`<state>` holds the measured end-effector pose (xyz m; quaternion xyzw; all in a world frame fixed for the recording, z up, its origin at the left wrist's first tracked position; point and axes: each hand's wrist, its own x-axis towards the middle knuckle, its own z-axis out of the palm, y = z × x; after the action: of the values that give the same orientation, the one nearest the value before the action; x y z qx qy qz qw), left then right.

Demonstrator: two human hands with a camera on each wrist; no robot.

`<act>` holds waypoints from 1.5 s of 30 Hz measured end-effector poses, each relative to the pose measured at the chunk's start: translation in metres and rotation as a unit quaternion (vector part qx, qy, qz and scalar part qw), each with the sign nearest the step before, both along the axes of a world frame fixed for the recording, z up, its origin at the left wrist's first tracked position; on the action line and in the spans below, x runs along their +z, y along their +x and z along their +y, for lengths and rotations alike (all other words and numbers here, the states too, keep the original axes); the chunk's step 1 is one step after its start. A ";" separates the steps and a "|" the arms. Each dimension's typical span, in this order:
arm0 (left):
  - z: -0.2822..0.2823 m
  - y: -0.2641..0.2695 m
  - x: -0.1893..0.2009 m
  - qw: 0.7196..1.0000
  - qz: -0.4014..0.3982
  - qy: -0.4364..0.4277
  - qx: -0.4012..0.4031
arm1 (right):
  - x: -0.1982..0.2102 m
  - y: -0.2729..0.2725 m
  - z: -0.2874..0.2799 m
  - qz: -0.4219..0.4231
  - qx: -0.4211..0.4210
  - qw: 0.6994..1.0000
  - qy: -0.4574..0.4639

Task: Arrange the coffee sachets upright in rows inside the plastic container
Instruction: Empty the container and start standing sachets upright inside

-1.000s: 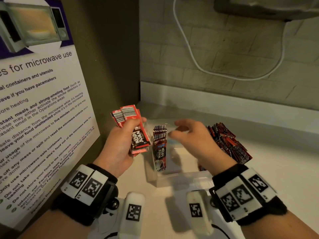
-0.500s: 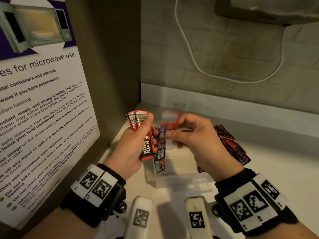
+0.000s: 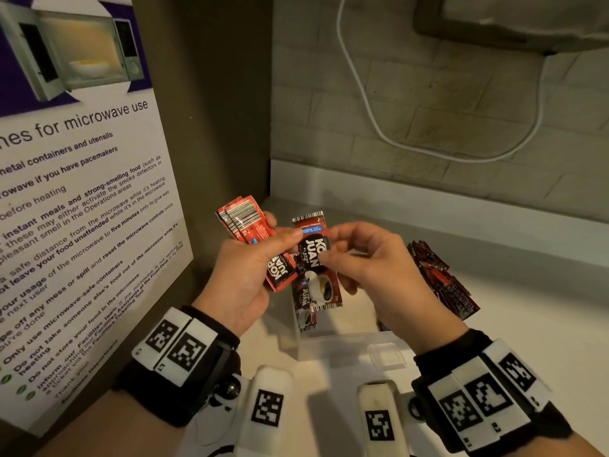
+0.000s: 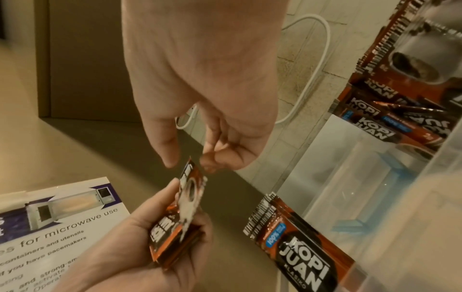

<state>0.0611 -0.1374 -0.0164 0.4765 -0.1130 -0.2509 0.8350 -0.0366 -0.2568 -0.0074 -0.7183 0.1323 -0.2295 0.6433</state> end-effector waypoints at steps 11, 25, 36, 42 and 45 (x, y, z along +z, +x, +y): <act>0.007 0.013 -0.004 0.995 0.027 0.072 0.066 | -0.025 0.004 -0.020 0.200 -0.027 0.979 -0.006; 0.011 0.013 -0.011 0.991 0.024 0.120 0.057 | -0.058 0.022 -0.015 0.285 0.007 0.950 -0.125; 0.007 0.005 -0.009 0.995 0.021 0.102 -0.004 | -0.014 0.006 -0.015 0.129 -0.093 0.979 -0.129; 0.001 -0.010 -0.005 0.995 -0.016 0.088 -0.036 | 0.006 0.007 0.007 0.061 0.000 0.998 -0.026; 0.001 -0.012 -0.003 0.995 -0.033 0.084 -0.041 | 0.002 0.010 0.007 0.062 -0.007 0.998 -0.011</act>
<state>0.0488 -0.1369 -0.0198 0.5481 -0.1381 -0.2782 0.7766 -0.0268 -0.2498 -0.0051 -0.7375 0.1744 -0.1898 0.6242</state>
